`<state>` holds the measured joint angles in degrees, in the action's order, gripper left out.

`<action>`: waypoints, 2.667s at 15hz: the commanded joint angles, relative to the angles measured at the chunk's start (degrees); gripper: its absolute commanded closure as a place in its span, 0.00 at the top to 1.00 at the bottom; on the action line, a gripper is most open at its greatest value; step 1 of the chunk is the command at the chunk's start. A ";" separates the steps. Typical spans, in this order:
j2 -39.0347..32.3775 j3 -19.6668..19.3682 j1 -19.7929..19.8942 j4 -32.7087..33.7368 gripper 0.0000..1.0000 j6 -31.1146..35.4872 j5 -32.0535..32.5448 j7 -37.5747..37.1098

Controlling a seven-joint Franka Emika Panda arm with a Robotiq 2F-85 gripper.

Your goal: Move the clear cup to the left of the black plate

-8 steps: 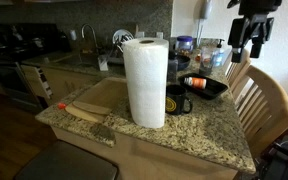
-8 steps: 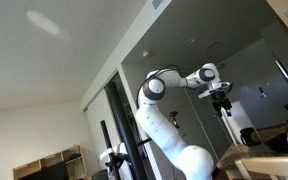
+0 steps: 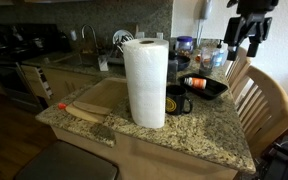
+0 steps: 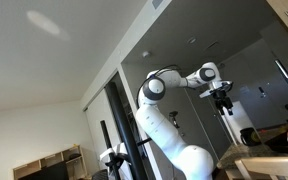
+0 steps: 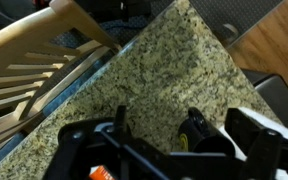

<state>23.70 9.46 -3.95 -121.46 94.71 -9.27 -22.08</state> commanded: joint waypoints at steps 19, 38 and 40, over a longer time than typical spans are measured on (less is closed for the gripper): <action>-24.87 -13.81 13.10 17.78 1.00 22.70 6.46 -29.48; -25.02 -18.09 11.87 16.20 1.00 34.96 13.98 -39.08; -24.46 -17.89 11.82 16.12 1.00 31.85 12.98 -36.83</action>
<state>-1.24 -8.38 7.73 -105.48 129.89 4.80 -61.30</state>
